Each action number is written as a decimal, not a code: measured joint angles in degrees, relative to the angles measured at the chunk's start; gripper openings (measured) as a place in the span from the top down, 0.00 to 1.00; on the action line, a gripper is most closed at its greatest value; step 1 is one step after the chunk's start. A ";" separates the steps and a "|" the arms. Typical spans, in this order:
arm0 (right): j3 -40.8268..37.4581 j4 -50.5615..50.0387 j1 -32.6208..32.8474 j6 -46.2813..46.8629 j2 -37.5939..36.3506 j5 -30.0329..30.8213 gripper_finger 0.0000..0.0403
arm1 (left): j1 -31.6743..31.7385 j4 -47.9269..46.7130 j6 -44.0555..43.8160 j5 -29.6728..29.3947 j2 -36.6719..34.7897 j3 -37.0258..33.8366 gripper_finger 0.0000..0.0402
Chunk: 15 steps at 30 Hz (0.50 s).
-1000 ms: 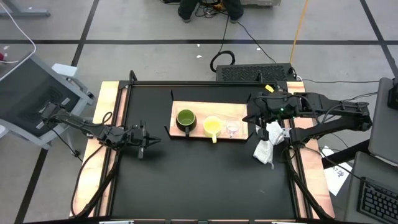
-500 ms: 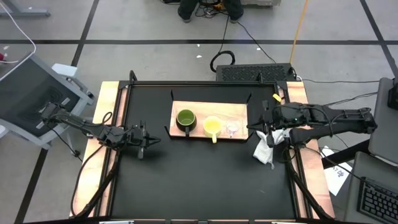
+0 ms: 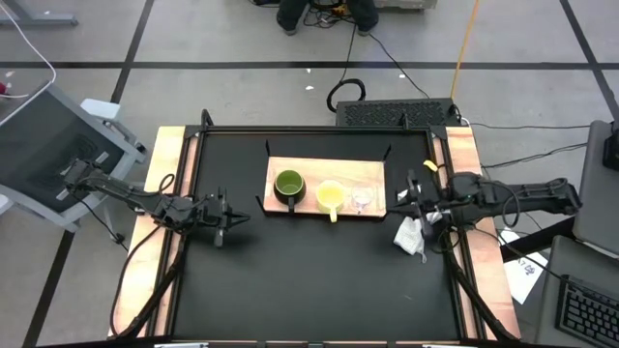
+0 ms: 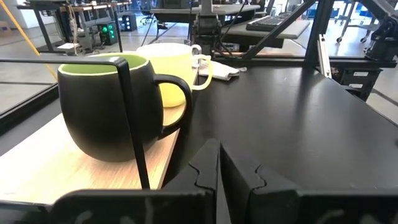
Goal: Stack small to large cups/mugs on shelf
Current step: Return to Home Position
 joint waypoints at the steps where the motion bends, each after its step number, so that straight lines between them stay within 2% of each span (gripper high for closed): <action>1: -1.53 2.61 0.00 0.03 -0.54 -0.91 1.00 | 0.00 0.19 0.02 -0.01 0.00 0.00 0.95; 4: -5.49 7.72 0.00 -0.19 -1.59 -2.30 1.00 | 0.00 1.02 0.74 -0.02 0.00 0.00 0.95; 9: -9.84 10.49 -0.02 -1.56 -2.54 -2.30 1.00 | 0.00 1.85 2.15 -0.29 0.00 0.00 0.95; 15: -13.29 11.76 -0.03 -3.29 -3.73 -2.27 1.00 | 0.00 1.94 2.83 -6.04 0.00 0.00 0.95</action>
